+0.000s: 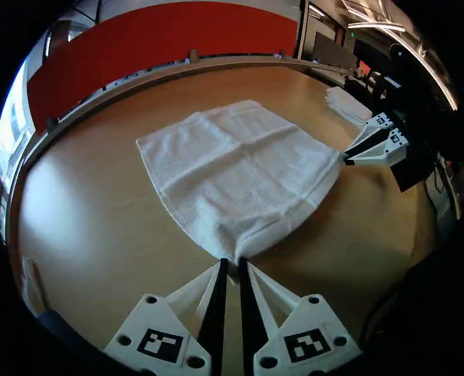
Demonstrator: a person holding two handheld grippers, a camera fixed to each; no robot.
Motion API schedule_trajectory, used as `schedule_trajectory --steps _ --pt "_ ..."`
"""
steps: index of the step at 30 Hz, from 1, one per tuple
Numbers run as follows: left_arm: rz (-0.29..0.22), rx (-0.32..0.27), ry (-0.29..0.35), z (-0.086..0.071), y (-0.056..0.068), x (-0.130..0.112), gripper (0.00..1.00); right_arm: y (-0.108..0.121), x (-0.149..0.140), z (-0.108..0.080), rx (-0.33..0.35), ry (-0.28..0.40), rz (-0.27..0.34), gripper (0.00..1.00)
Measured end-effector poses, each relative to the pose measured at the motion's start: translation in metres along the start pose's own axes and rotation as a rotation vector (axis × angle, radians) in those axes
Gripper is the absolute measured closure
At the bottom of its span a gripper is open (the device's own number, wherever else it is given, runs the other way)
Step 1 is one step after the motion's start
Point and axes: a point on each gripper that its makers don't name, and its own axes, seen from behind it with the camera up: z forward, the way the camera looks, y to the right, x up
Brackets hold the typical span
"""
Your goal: Fold towel
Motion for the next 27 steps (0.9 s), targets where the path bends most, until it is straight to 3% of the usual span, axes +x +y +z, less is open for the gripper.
schedule_trajectory --steps 15,27 --pt "-0.011 -0.024 0.007 -0.03 0.012 0.019 0.87 -0.003 0.03 -0.035 -0.014 0.058 -0.011 0.91" --pt "-0.048 -0.045 0.015 -0.06 0.021 0.031 0.87 -0.016 0.043 -0.067 -0.012 0.078 -0.009 0.91"
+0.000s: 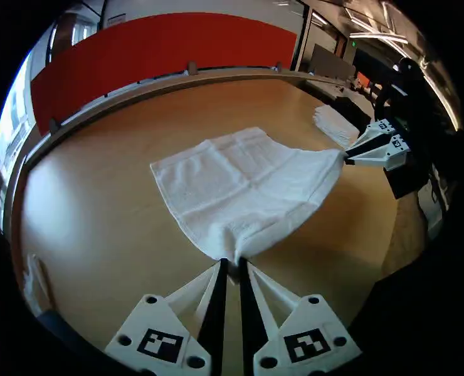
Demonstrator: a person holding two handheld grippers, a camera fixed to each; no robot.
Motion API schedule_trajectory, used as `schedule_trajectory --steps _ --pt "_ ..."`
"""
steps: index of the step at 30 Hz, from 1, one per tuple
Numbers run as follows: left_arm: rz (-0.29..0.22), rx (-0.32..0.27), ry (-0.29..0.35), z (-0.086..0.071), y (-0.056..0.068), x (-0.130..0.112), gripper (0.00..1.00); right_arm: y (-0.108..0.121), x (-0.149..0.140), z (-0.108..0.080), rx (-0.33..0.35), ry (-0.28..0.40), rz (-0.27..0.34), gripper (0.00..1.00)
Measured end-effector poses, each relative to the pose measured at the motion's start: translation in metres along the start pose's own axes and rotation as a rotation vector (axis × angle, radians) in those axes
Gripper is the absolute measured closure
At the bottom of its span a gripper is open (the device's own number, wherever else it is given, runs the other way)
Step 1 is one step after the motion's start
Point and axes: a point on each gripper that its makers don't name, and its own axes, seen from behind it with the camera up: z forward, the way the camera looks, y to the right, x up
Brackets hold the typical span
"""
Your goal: Fold towel
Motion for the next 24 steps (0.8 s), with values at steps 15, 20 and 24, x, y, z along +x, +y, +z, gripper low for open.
schedule_trajectory --steps 15,20,24 --pt "-0.044 -0.029 -0.016 -0.027 0.018 -0.004 0.87 -0.016 0.007 -0.026 0.014 -0.006 0.001 0.91" --pt "-0.057 -0.039 -0.018 -0.033 0.024 -0.005 0.87 -0.018 0.009 -0.033 0.018 -0.009 -0.002 0.91" --pt "-0.057 -0.046 -0.024 -0.038 0.028 -0.005 0.87 -0.02 0.01 -0.037 0.021 -0.011 -0.005 0.91"
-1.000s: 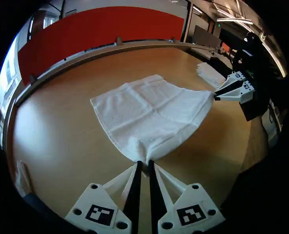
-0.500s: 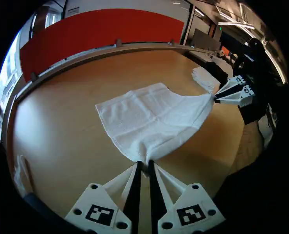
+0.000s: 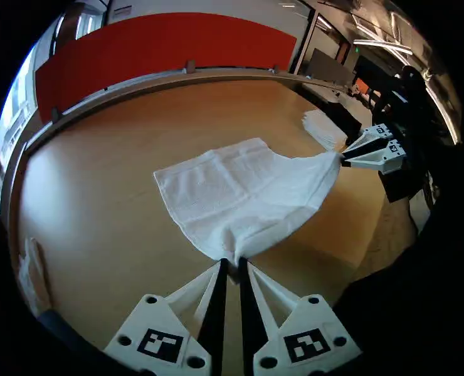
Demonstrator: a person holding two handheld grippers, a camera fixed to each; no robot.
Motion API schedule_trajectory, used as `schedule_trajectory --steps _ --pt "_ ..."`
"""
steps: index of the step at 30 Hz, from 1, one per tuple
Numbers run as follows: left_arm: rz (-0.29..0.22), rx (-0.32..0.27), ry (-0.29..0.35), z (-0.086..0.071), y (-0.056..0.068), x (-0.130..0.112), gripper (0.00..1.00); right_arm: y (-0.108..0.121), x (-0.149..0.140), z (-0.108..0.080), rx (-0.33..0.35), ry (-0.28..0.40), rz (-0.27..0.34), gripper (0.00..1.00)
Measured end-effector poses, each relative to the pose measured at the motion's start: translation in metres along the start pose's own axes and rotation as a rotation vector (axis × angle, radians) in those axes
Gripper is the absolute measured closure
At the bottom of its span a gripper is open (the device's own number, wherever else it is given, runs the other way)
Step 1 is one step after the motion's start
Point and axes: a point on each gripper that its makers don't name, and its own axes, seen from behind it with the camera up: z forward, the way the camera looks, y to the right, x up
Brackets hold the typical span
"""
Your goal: Fold towel
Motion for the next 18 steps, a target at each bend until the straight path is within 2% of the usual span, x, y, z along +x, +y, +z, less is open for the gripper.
schedule_trajectory --steps 11,18 --pt "-0.011 -0.014 -0.008 -0.0071 0.0092 -0.0063 0.87 -0.0071 -0.0004 -0.007 0.014 -0.006 -0.01 0.91" --pt "-0.023 -0.014 -0.004 -0.0084 0.0099 -0.006 0.87 -0.0097 -0.0034 -0.0077 0.018 -0.008 -0.006 0.91"
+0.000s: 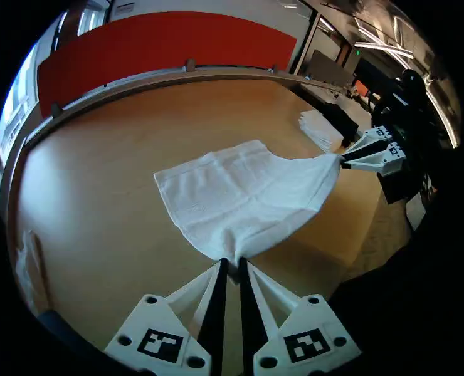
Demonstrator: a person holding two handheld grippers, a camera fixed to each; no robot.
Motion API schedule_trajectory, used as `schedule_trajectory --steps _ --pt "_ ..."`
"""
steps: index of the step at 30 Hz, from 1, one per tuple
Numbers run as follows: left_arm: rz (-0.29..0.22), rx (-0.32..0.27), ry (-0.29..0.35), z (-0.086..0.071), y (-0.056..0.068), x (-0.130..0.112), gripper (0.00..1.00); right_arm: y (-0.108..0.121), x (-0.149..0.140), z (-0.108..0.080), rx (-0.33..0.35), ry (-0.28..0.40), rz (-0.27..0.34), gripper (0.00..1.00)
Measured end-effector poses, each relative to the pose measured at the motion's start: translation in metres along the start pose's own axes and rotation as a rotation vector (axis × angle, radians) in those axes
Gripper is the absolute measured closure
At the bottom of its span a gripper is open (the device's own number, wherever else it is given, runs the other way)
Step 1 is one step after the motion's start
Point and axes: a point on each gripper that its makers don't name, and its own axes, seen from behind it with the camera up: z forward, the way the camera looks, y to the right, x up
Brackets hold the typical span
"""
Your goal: Fold towel
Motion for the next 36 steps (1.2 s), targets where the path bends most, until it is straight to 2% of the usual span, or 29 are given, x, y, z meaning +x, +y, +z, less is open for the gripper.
schedule_trajectory --steps 8,17,27,36 --pt "0.004 0.005 0.005 0.003 -0.003 0.004 0.87 0.002 0.002 0.001 -0.005 0.003 0.003 0.91" --pt "-0.001 0.005 0.015 0.01 -0.011 0.02 0.87 0.015 0.009 0.008 -0.016 -0.003 -0.013 0.91" --pt "0.02 0.029 0.021 0.029 -0.03 0.04 0.87 0.039 0.015 0.028 -0.029 -0.014 -0.016 0.91" --pt "0.005 0.054 0.024 0.051 -0.053 0.057 0.87 0.065 0.019 0.048 -0.038 -0.032 -0.012 0.91"
